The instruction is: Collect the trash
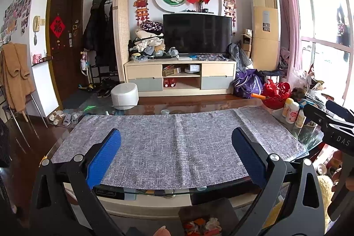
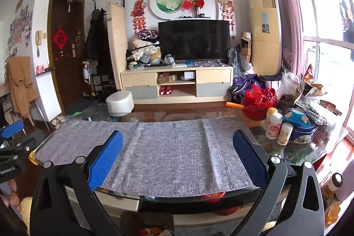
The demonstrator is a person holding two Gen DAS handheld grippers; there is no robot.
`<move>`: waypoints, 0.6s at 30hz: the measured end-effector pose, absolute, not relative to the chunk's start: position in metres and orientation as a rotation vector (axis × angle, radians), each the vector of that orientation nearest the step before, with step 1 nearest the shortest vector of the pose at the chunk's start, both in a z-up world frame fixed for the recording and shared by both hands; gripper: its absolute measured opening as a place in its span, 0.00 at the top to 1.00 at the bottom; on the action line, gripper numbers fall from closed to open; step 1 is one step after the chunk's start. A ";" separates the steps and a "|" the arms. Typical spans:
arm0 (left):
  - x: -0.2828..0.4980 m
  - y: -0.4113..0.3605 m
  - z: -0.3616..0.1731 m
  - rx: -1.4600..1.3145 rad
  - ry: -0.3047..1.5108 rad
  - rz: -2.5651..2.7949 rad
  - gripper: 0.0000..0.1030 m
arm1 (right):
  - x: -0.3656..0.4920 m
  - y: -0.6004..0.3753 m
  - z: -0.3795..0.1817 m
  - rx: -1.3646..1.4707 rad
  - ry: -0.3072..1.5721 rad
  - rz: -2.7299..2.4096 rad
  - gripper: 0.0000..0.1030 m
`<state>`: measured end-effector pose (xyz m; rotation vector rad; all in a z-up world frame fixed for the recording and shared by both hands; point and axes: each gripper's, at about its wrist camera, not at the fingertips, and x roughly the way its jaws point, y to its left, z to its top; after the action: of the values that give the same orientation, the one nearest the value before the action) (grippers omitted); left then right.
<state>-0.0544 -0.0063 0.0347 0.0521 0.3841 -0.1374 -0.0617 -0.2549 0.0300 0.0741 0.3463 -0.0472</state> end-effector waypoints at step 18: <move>-0.059 -0.012 0.038 0.046 0.381 -0.142 0.08 | -0.066 -0.251 0.034 0.097 0.342 -0.048 0.03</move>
<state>-0.0594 -0.0119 0.0382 0.0456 0.3814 -0.1422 -0.0662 -0.2510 0.0343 0.0967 0.3422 -0.0482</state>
